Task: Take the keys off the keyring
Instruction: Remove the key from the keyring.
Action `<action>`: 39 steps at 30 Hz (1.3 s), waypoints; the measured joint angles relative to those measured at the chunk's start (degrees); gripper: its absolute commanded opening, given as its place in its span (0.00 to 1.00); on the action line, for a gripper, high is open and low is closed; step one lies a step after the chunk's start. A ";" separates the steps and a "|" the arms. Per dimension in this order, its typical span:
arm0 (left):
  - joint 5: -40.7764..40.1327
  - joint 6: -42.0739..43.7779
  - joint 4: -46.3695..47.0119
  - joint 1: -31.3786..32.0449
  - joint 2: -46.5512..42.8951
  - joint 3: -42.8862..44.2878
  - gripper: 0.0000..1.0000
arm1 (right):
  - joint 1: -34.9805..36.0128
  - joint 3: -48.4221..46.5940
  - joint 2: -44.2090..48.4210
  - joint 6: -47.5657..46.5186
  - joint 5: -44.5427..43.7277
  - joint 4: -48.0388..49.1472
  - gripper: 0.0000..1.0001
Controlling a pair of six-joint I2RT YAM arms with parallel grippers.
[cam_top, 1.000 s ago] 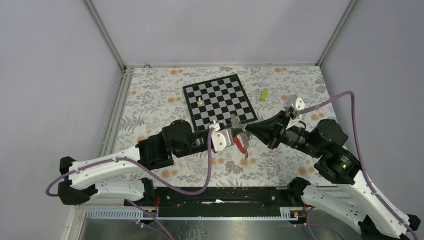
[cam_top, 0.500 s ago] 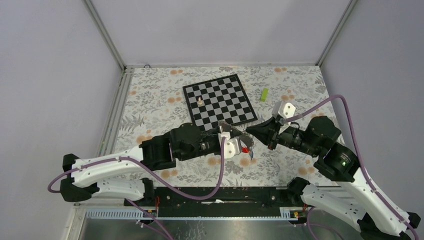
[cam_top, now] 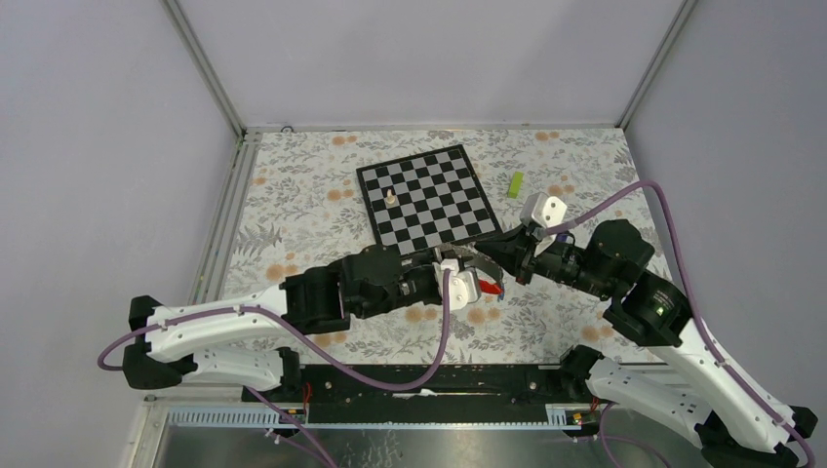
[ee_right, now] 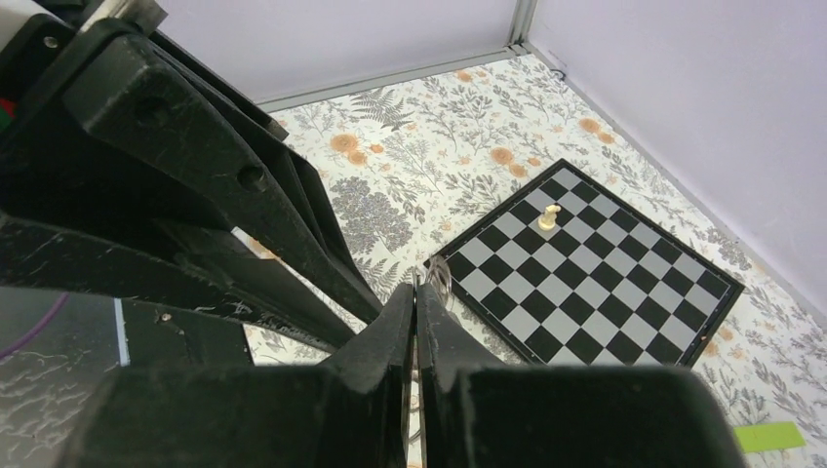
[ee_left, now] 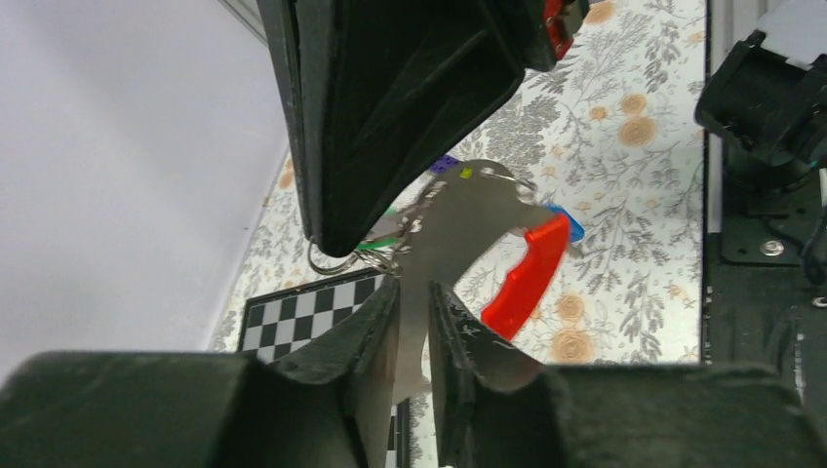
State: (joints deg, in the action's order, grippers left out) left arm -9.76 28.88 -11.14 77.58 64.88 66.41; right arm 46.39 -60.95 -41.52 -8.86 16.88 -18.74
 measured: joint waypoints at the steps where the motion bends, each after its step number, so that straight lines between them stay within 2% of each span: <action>1: 0.11 -0.42 0.02 0.11 0.00 0.00 0.34 | 0.00 0.07 0.00 -0.28 -0.11 0.22 0.00; 7: 1.22 -2.12 0.02 0.28 -1.05 -0.13 0.41 | 0.00 0.31 0.57 -3.56 0.20 0.42 0.00; 15: 2.45 -4.70 1.01 0.33 -8.66 -3.85 0.44 | 0.00 0.46 2.84 -12.07 2.82 -1.09 0.00; 26: 3.61 -7.45 3.61 0.33 -12.92 -6.93 0.47 | 0.00 -0.35 4.37 -24.96 11.82 -6.95 0.00; 32: 6.43 -8.44 4.83 0.33 -12.70 -7.02 0.43 | 0.00 -1.77 4.72 -30.97 17.49 -9.75 0.00; 39: 9.42 -9.22 5.84 0.33 -11.37 -7.02 0.31 | 0.00 -2.58 4.92 -34.71 21.86 -12.50 0.00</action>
State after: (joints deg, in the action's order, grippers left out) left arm -0.34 19.66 -5.30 77.91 53.52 59.40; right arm 46.39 -63.53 -36.60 -43.57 38.74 -31.24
